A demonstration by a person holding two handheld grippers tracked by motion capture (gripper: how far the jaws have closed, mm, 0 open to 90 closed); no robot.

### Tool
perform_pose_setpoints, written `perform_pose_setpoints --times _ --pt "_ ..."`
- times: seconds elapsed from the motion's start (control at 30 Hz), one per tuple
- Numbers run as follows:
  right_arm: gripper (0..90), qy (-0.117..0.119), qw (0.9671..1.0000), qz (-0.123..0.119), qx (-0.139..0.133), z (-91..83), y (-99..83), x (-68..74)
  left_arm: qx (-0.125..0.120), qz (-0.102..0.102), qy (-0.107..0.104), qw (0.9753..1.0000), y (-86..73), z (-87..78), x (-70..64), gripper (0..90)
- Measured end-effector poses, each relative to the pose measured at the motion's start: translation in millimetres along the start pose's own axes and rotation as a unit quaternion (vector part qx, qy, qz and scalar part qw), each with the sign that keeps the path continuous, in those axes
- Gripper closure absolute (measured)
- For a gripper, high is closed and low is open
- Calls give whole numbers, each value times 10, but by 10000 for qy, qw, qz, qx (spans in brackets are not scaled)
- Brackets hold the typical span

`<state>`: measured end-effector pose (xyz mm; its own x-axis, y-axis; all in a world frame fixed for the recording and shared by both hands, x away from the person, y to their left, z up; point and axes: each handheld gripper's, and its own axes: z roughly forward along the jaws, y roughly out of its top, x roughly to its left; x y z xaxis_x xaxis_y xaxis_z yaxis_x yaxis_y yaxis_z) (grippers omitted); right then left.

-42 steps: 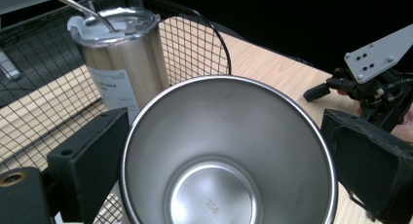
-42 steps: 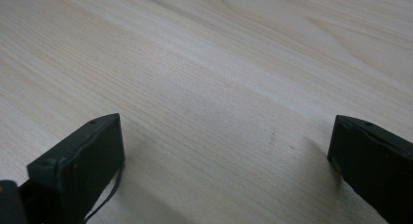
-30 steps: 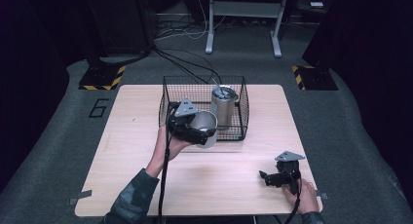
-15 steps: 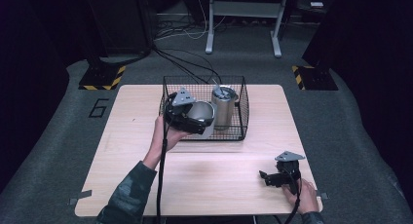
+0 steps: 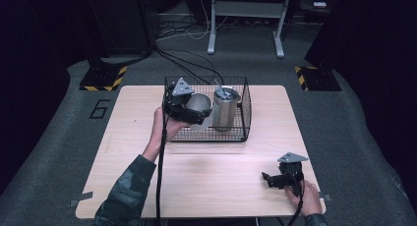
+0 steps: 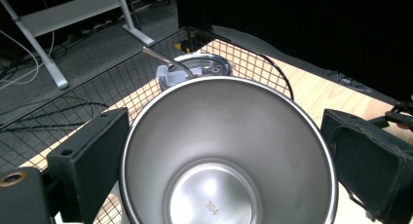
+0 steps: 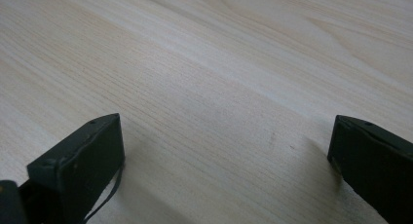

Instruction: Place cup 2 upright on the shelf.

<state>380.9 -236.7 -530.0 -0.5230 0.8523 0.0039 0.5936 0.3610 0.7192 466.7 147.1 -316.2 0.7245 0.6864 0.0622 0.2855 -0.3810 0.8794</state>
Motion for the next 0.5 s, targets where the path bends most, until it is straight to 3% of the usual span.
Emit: perform_pose_setpoints --times 0.33,0.5 --pt "0 4 10000 -1 -1 0 0 0 33 -130 127 9998 32 121 163 63" --pt "0 6 10000 -5 1 -1 0 -1 170 -180 177 9995 25 214 255 63"
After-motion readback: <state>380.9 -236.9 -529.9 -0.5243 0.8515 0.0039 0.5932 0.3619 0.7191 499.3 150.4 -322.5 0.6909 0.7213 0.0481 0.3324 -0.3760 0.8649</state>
